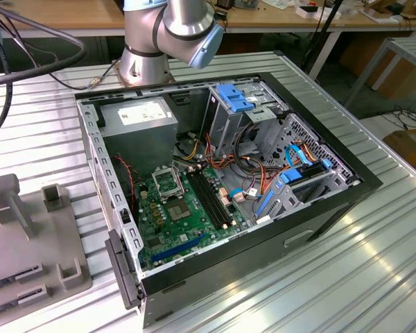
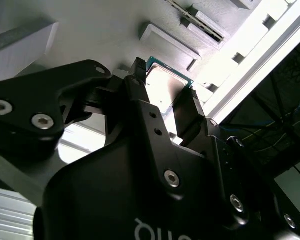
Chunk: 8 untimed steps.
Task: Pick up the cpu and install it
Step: 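Pick up the cpu and move it towards the insertion slot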
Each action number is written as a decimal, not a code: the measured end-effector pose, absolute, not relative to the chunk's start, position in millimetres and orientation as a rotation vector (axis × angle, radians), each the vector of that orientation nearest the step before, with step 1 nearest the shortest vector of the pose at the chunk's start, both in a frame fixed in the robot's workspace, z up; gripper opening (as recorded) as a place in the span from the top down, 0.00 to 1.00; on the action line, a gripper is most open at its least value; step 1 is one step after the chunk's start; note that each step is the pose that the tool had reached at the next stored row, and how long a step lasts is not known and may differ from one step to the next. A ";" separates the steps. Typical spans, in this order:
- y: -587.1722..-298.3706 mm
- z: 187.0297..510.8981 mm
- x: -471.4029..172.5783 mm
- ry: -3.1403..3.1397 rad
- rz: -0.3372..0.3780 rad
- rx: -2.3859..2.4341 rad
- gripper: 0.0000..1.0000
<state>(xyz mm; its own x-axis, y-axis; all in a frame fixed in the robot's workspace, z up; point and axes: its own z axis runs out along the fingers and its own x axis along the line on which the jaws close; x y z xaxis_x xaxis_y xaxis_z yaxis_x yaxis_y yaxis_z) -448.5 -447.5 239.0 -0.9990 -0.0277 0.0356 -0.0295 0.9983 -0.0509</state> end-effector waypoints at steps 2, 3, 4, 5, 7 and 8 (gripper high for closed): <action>-447.5 239.3 -448.5 -3.105 0.080 0.044 0.53; -447.5 239.4 -448.5 -3.105 0.080 0.045 0.53; -447.5 239.4 -448.5 -3.105 0.080 0.044 0.53; -447.5 239.5 -448.5 -3.105 0.080 0.044 0.53; -447.5 239.5 -448.5 -3.105 0.080 0.044 0.53; -447.5 239.5 -448.5 -3.105 0.080 0.044 0.53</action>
